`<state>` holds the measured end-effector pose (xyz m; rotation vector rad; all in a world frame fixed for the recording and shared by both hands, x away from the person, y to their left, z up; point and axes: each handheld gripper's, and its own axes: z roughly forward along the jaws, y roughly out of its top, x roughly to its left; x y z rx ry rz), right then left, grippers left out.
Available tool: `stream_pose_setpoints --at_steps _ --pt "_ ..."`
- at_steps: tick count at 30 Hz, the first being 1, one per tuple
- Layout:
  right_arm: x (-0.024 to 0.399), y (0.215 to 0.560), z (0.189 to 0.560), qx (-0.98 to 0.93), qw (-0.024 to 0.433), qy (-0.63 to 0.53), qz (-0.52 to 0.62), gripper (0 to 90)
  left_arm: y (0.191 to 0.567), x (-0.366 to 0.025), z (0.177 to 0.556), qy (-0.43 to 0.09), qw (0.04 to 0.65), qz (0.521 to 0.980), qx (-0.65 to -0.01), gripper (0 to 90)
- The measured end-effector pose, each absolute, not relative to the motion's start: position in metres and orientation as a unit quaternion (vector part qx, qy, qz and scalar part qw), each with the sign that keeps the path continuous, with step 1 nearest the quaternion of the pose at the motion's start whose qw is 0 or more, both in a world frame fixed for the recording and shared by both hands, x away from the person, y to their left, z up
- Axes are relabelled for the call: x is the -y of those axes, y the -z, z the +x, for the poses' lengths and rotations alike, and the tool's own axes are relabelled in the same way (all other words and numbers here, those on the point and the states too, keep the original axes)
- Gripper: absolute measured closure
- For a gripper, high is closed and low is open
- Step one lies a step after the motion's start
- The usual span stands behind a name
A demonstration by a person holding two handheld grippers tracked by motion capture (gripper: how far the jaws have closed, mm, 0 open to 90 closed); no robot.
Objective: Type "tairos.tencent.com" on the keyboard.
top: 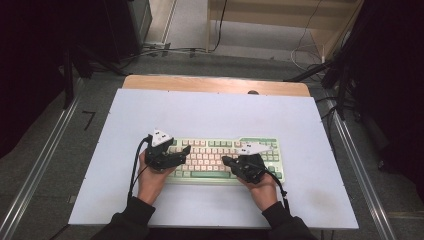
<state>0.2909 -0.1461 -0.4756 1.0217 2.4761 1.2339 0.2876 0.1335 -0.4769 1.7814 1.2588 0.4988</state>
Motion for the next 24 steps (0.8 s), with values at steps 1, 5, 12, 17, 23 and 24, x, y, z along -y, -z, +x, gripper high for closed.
stream_pose_setpoints --at_steps 1,5,12,17,23,24 --pt "0.145 0.477 0.291 -0.837 0.094 -0.416 0.342 87.6 0.477 -0.134 0.288 -0.200 0.438 0.715 -0.506 29.7" --pt "0.136 0.480 0.289 -0.847 0.088 -0.408 0.330 87.6 0.477 -0.134 0.288 -0.200 0.436 0.717 -0.506 29.7" --pt "0.129 0.485 0.289 -0.854 0.087 -0.398 0.324 87.6 0.478 -0.134 0.287 -0.199 0.436 0.717 -0.506 29.6" --pt "0.127 0.487 0.289 -0.855 0.084 -0.398 0.322 87.6 0.478 -0.134 0.287 -0.198 0.436 0.717 -0.507 29.7" --pt "0.126 0.487 0.289 -0.856 0.084 -0.396 0.322 87.6 0.478 -0.134 0.286 -0.197 0.437 0.716 -0.507 29.7" --pt "0.126 0.488 0.289 -0.856 0.084 -0.396 0.321 87.6 0.478 -0.134 0.286 -0.196 0.436 0.717 -0.508 29.7"
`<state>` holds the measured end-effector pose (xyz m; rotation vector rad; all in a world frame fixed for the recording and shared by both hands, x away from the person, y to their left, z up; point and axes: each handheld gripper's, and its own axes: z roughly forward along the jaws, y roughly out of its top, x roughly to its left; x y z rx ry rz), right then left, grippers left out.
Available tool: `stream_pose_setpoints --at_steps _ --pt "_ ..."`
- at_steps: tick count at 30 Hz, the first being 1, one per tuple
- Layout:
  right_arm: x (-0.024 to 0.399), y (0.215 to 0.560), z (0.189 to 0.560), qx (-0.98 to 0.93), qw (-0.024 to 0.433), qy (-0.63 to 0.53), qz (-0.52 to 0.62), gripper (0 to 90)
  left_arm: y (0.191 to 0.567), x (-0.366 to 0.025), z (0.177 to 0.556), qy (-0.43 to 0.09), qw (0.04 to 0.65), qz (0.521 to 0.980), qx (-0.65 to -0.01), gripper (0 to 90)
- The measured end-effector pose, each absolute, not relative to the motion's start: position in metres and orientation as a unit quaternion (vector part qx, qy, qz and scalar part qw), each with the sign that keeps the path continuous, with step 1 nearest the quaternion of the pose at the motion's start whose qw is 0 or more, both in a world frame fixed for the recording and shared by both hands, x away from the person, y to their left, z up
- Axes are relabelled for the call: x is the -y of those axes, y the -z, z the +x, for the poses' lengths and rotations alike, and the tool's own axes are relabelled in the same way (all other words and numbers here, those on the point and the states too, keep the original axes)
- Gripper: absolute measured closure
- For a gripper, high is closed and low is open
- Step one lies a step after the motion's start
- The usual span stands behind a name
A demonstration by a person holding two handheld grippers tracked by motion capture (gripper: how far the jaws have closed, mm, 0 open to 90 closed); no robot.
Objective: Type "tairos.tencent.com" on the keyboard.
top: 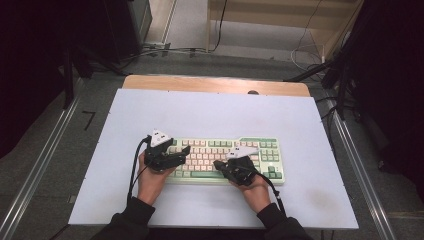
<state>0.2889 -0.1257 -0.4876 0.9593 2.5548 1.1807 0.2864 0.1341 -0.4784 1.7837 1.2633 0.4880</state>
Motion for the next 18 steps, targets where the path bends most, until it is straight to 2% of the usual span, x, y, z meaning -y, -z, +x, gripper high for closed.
stream_pose_setpoints --at_steps 11,18 --pt "0.122 0.491 0.287 -0.859 0.090 -0.392 0.317 87.6 0.478 -0.134 0.286 -0.196 0.437 0.717 -0.507 29.7" --pt "0.132 0.473 0.285 -0.840 0.093 -0.428 0.322 83.4 0.479 -0.134 0.286 -0.195 0.437 0.717 -0.507 29.7"
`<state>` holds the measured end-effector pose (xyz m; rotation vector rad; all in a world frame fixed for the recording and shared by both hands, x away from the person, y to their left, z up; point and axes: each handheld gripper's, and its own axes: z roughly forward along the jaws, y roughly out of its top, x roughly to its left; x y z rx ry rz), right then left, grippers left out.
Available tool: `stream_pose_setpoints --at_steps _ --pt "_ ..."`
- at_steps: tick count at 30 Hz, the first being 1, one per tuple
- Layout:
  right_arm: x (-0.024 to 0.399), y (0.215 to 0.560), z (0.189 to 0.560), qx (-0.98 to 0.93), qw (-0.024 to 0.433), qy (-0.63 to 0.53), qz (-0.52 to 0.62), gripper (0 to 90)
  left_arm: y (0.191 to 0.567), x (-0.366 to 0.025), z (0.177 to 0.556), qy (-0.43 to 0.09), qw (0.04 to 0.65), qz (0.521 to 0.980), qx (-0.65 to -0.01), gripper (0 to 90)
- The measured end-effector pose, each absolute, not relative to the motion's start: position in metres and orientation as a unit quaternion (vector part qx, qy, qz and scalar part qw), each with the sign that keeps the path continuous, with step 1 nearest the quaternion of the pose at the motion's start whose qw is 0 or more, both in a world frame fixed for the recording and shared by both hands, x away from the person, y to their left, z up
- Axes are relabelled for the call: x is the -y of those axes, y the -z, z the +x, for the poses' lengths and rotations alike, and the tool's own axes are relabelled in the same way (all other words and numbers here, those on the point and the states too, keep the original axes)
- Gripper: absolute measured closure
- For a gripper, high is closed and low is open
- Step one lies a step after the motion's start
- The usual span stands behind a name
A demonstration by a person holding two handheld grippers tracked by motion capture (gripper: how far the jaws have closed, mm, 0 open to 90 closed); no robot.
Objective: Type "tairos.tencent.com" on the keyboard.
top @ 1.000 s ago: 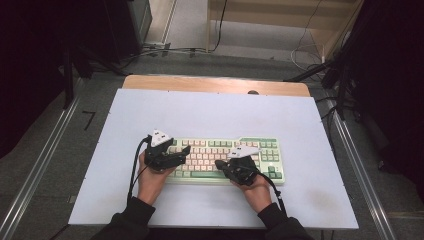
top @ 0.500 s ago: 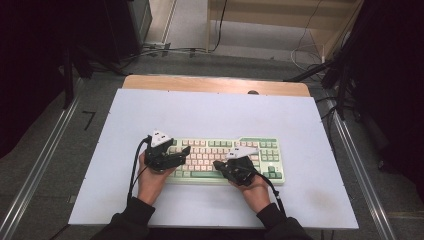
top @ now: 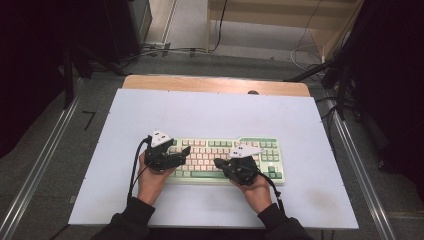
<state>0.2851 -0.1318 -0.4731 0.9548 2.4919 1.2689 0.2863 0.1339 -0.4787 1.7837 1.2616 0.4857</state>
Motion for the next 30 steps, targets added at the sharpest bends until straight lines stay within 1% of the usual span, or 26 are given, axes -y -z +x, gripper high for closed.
stream_pose_setpoints --at_steps 1,3,5,6,7,12,13,15,18,27,30 --pt "0.134 0.472 0.286 -0.837 0.094 -0.430 0.326 81.7 0.478 -0.134 0.286 -0.195 0.438 0.716 -0.508 29.7" --pt "0.138 0.471 0.287 -0.832 0.091 -0.435 0.333 72.0 0.479 -0.133 0.286 -0.194 0.438 0.717 -0.506 29.7" --pt "0.141 0.470 0.289 -0.828 0.088 -0.436 0.340 64.2 0.479 -0.133 0.286 -0.195 0.436 0.719 -0.505 29.7" --pt "0.142 0.469 0.289 -0.826 0.092 -0.439 0.341 57.0 0.479 -0.133 0.286 -0.195 0.437 0.718 -0.505 29.7" --pt "0.143 0.468 0.290 -0.824 0.092 -0.442 0.343 51.9 0.479 -0.133 0.286 -0.195 0.438 0.718 -0.505 29.7" --pt "0.150 0.466 0.295 -0.814 0.091 -0.445 0.362 33.7 0.479 -0.133 0.286 -0.193 0.437 0.720 -0.504 29.7" --pt "0.151 0.466 0.296 -0.813 0.093 -0.443 0.366 31.6 0.479 -0.133 0.286 -0.193 0.436 0.719 -0.504 29.7" --pt "0.154 0.466 0.298 -0.811 0.095 -0.441 0.372 28.7 0.478 -0.133 0.286 -0.193 0.439 0.717 -0.505 29.7" --pt "0.157 0.466 0.299 -0.808 0.093 -0.439 0.382 26.9 0.479 -0.133 0.286 -0.191 0.438 0.718 -0.505 29.7" --pt "0.160 0.466 0.301 -0.807 0.095 -0.435 0.388 26.6 0.479 -0.132 0.285 -0.188 0.439 0.720 -0.504 29.8" --pt "0.161 0.466 0.301 -0.806 0.096 -0.435 0.390 26.5 0.478 -0.132 0.284 -0.181 0.447 0.724 -0.493 35.7"
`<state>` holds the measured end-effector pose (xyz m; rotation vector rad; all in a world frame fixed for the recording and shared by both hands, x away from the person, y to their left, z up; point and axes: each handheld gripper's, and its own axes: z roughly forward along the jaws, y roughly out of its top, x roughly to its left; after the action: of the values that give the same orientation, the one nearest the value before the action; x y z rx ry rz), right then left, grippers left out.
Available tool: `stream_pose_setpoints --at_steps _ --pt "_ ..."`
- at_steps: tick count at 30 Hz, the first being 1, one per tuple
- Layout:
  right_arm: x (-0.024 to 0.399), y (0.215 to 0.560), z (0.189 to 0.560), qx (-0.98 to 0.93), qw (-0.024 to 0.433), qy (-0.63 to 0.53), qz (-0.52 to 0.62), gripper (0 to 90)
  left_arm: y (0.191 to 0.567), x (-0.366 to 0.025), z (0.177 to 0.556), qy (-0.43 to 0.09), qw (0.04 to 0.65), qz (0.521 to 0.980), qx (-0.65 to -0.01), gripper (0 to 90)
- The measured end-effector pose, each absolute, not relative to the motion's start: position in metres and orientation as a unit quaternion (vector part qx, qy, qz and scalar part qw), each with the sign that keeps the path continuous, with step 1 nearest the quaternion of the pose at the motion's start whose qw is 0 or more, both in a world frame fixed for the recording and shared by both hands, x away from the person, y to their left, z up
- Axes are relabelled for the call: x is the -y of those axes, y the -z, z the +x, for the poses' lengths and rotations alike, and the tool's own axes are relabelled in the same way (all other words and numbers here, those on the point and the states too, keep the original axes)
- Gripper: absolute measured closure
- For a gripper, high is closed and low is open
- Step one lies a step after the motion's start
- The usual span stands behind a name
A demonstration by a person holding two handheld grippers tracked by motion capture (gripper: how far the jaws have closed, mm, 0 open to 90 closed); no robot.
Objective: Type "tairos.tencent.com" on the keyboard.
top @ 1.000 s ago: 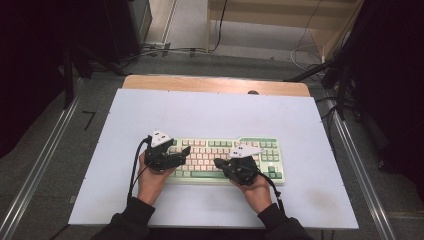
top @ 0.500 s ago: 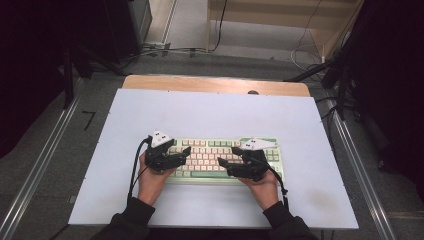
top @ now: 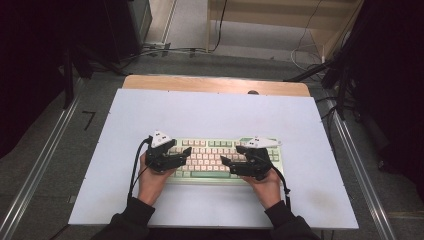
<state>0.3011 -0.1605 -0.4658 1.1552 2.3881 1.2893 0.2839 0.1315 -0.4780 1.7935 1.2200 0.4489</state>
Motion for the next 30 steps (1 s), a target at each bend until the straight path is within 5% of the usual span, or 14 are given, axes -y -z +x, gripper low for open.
stream_pose_setpoints --at_steps 6,13,30 --pt "0.166 0.465 0.302 -0.804 0.098 -0.434 0.394 26.5 0.478 -0.127 0.281 -0.166 0.457 0.736 -0.472 49.3" --pt "0.168 0.466 0.303 -0.803 0.098 -0.432 0.399 26.7 0.478 -0.122 0.278 -0.102 0.476 0.757 -0.435 90.0" --pt "0.171 0.466 0.303 -0.799 0.096 -0.435 0.404 27.2 0.487 -0.100 0.272 -0.087 0.421 0.806 -0.407 90.0"
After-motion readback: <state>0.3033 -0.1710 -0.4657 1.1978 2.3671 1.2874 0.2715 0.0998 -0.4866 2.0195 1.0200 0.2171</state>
